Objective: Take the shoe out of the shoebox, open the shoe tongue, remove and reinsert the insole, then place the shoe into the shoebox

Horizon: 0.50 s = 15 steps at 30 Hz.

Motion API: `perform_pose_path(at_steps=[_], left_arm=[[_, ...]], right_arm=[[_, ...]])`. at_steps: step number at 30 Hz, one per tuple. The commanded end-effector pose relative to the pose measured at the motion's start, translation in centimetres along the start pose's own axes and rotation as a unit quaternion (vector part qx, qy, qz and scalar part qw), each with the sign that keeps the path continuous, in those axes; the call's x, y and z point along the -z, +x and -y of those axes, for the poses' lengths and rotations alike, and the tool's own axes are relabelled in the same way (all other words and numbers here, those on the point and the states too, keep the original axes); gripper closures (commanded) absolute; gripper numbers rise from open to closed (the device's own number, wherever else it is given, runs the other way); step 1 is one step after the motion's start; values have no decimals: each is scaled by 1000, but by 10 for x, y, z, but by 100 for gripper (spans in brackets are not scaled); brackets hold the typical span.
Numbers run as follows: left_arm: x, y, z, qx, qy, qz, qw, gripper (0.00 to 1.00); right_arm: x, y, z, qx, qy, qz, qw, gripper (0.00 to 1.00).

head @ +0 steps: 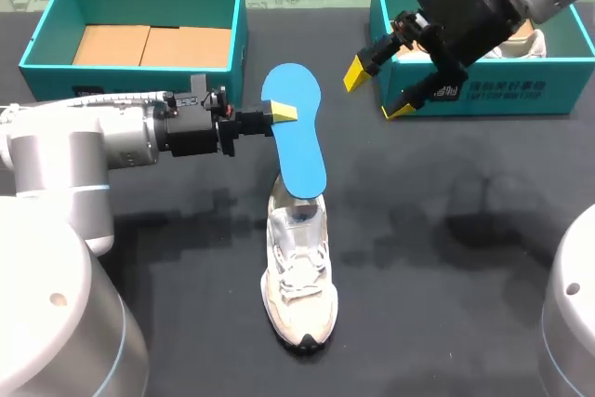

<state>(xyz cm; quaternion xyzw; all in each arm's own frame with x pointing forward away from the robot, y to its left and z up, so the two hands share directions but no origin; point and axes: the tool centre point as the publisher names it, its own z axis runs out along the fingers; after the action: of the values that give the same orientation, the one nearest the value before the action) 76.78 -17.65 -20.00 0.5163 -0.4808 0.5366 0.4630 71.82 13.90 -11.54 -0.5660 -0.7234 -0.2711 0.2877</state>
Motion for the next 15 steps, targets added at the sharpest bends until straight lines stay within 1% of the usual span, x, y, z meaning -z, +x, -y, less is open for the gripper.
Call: perform_pose_path(at_steps=[1,2,7,13,15], left_arm=[[-1,-1,1,0,-1,-1,1000,100],[-1,-1,1,0,-1,-1,1000,100],[-1,-1,1,0,-1,-1,1000,100],[-1,-1,1,0,-1,-1,1000,100],[-1,-1,1,0,-1,-1,1000,100]], right_arm=[[-2,13,-4,-7,3,109,994,0],[-3,14,-4,-11,4,125,992,0],[-4,22,-6,-18,8,163,986,0],[-9,37,-8,-25,-7,242,970,0],[-11,41,-10,-28,-12,258,966,0]])
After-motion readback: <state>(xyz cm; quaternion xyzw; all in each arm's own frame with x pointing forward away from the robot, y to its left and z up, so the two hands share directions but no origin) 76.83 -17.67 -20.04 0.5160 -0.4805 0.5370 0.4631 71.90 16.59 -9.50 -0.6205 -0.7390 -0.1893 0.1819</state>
